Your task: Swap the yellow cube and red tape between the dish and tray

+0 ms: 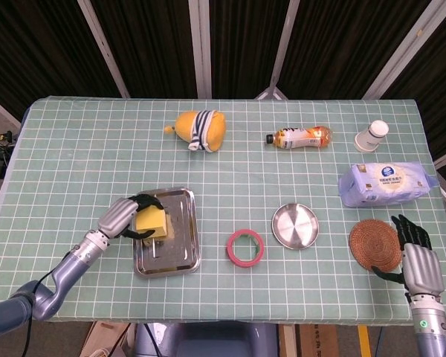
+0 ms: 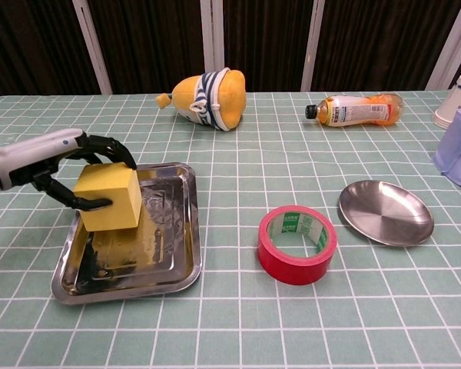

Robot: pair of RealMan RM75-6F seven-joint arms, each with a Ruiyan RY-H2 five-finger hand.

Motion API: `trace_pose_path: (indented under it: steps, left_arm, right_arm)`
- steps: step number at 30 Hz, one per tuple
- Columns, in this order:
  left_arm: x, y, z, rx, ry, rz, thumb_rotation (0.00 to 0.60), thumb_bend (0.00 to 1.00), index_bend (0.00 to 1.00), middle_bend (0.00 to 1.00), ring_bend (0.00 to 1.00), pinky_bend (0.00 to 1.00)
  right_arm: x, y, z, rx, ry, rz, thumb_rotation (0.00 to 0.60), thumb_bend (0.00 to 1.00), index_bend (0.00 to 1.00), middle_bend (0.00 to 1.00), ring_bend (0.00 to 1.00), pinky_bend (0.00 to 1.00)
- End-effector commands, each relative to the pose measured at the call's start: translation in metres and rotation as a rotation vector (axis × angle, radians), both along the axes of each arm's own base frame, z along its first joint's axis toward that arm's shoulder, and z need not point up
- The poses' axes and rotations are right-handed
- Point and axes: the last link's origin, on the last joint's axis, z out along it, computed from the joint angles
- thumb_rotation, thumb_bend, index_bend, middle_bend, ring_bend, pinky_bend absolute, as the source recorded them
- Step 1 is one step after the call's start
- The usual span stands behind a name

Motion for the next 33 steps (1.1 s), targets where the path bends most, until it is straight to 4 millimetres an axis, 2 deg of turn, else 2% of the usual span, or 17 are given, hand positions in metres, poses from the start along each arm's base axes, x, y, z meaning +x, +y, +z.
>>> trace_pose_path:
  steps: [1,4,7,10,15,18,21,25,28,33]
  left_arm:
    - [-0.001,-0.002,-0.007,-0.028,0.015,-0.006,0.6,0.25,0.3,0.15,0.07,0.2]
    - [0.002,-0.001,-0.006,-0.036,0.023,-0.028,0.6,0.13,0.25,0.04,0.0,0.14]
    - [0.01,0.001,0.002,-0.024,0.012,-0.059,0.6,0.06,0.23,0.0,0.0,0.07]
    - [0.021,-0.002,0.017,0.006,-0.028,-0.091,0.6,0.05,0.21,0.0,0.0,0.06]
    - [0.029,-0.017,0.056,0.099,-0.07,-0.132,0.6,0.05,0.2,0.0,0.0,0.05]
    - [0.018,-0.042,0.087,0.207,-0.003,-0.138,0.6,0.07,0.2,0.0,0.0,0.06]
    - [-0.005,-0.077,0.113,0.378,0.16,-0.08,0.6,0.07,0.2,0.0,0.0,0.06]
    - [-0.023,-0.114,0.126,0.487,0.249,0.019,0.6,0.1,0.2,0.0,0.0,0.06]
    - [-0.033,-0.126,0.134,0.53,0.3,0.072,0.6,0.11,0.2,0.0,0.0,0.06]
    - [-0.043,-0.144,0.14,0.58,0.321,0.118,0.6,0.11,0.2,0.0,0.0,0.06]
  right_arm:
    - [0.0,0.001,0.001,-0.004,-0.002,0.0,0.6,0.03,0.0,0.0,0.0,0.0]
    - [0.0,0.001,0.003,-0.006,-0.004,0.0,0.6,0.03,0.0,0.0,0.0,0.0]
    - [0.001,0.001,0.003,-0.007,-0.004,0.005,0.6,0.03,0.0,0.0,0.0,0.0]
    - [0.002,0.002,0.002,-0.002,-0.01,0.01,0.6,0.03,0.0,0.0,0.0,0.0]
    - [0.004,0.003,0.004,-0.006,-0.013,0.018,0.6,0.03,0.0,0.0,0.0,0.0]
    - [0.005,0.003,0.004,-0.002,-0.01,0.022,0.6,0.03,0.0,0.0,0.0,0.0]
    - [0.004,0.003,0.0,0.021,0.003,0.024,0.6,0.03,0.0,0.0,0.0,0.0]
    - [0.004,-0.006,-0.007,0.067,0.021,0.052,0.6,0.03,0.0,0.0,0.0,0.0]
    - [0.01,-0.02,-0.014,0.111,0.023,0.112,0.6,0.03,0.0,0.0,0.0,0.0]
    - [0.04,-0.04,-0.031,0.266,0.014,0.253,0.6,0.03,0.0,0.0,0.0,0.0]
